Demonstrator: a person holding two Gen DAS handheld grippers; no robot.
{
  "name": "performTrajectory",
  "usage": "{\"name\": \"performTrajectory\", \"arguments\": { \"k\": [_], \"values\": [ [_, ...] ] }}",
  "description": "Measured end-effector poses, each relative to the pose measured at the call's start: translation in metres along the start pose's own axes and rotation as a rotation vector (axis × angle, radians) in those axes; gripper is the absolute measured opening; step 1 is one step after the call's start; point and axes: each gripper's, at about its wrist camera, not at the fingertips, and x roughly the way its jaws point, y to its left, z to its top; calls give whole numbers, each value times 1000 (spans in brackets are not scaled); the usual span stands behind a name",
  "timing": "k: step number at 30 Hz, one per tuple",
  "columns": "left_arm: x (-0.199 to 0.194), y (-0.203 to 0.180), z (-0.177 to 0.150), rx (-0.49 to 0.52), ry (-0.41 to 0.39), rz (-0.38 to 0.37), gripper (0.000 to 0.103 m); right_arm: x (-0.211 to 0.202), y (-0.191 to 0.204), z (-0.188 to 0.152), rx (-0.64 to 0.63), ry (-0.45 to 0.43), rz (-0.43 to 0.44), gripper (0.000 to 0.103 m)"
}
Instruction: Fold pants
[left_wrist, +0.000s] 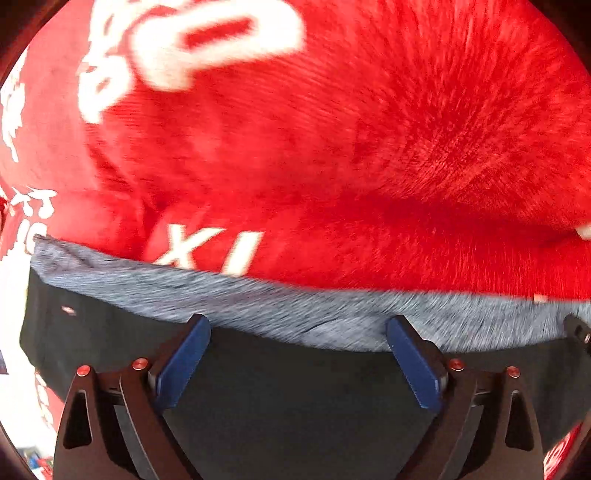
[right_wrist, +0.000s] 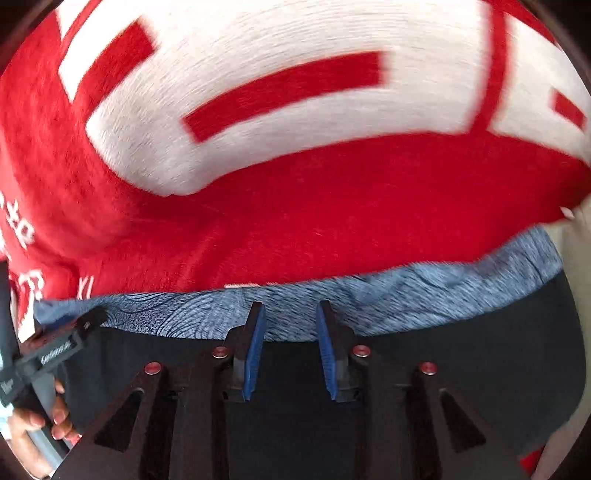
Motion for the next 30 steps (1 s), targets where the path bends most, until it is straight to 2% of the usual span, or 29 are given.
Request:
{"name": "performTrajectory", "arguments": {
  "k": [3, 7, 10, 13, 15, 17, 19, 22, 24, 26, 28, 30],
  "values": [
    [-20, 24, -18, 37, -20, 38, 98, -16, 4, -17, -12, 14, -26, 37],
    [-24, 75, -26, 11, -31, 93, 98, -31, 44, -52, -37, 32, 33, 45],
    [-1, 121, -18, -32, -21, 166, 98, -23, 91, -82, -95, 47, 76, 59],
    [37, 163, -10, -67, 26, 242, 98, -2, 107, -103, -84, 85, 65, 61],
    [55, 189, -16, -127, 27, 190, 100, -1, 114, -113, -112, 4, 27, 64],
    [56, 211, -3, -153, 25, 168, 100, 2, 125, -120, -180, -15, -24, 65],
    [51, 236, 9, -145, 3, 212, 100, 8, 134, -123, -207, -22, -52, 67],
    [36, 267, 13, -119, 0, 151, 100, 20, 151, -120, -193, -22, -69, 73],
    [24, 283, 13, -73, -30, 159, 100, 32, 147, -122, -189, -17, -91, 76],
    [20, 301, 17, -67, -50, 176, 100, 49, 168, -120, -200, -11, -124, 78],
    [21, 326, 23, -120, -51, 127, 100, 56, 185, -125, -204, -6, -156, 78],
    [25, 350, 29, -163, -35, 15, 100, 58, 189, -123, -188, 4, -162, 78]
  ]
}}
